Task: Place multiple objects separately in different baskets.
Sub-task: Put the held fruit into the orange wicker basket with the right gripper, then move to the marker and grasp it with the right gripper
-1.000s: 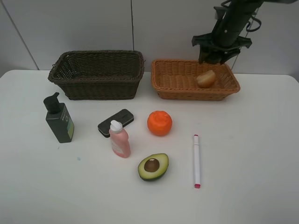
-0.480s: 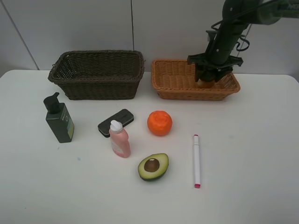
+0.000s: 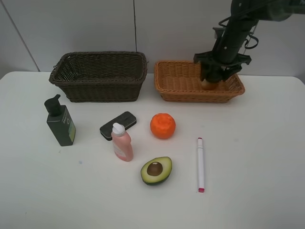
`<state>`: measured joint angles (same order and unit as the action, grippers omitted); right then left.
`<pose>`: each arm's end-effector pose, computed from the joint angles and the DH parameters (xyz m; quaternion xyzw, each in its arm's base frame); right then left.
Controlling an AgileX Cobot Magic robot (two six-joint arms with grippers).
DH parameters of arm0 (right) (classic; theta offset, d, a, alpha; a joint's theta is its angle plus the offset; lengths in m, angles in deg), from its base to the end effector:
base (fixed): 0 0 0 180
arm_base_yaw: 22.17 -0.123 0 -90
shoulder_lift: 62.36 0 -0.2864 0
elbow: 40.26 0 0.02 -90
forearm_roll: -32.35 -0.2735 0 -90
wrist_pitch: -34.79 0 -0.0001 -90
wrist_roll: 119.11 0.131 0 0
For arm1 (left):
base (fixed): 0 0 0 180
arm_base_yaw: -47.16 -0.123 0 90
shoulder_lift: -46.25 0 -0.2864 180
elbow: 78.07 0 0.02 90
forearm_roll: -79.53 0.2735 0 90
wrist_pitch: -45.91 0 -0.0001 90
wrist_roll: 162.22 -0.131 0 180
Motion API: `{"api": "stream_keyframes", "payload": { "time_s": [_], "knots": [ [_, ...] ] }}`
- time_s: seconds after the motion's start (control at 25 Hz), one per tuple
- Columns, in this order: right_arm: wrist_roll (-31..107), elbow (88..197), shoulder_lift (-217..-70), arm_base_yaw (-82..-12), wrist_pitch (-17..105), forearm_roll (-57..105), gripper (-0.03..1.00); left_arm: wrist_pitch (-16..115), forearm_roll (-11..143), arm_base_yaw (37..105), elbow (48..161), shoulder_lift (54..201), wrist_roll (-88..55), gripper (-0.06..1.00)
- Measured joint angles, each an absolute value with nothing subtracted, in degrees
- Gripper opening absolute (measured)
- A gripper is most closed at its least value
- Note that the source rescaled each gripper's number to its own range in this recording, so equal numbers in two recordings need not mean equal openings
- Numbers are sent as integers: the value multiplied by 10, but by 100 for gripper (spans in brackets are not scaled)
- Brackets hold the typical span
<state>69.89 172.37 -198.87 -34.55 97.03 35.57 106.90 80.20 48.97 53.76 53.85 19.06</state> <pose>0.4990 0.1029 0.1469 -0.0392 0.9916 -0.0034 0.1236 0.0479 -0.0002 0.2722 0.0037 0.8515 -0.0083 0.5242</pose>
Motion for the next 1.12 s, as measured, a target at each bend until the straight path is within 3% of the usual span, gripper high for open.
{"api": "stream_keyframes", "payload": {
  "time_s": [0.08,0.2,1.12],
  "knots": [
    [695,1724,-1987,-345,975,357,94,1069,802,490,538,539,191,100],
    [694,1724,-1987,-345,982,357,98,1069,802,490,538,539,191,100],
    [694,1724,-1936,-345,1043,351,99,1069,802,490,538,539,191,100]
  ]
}}
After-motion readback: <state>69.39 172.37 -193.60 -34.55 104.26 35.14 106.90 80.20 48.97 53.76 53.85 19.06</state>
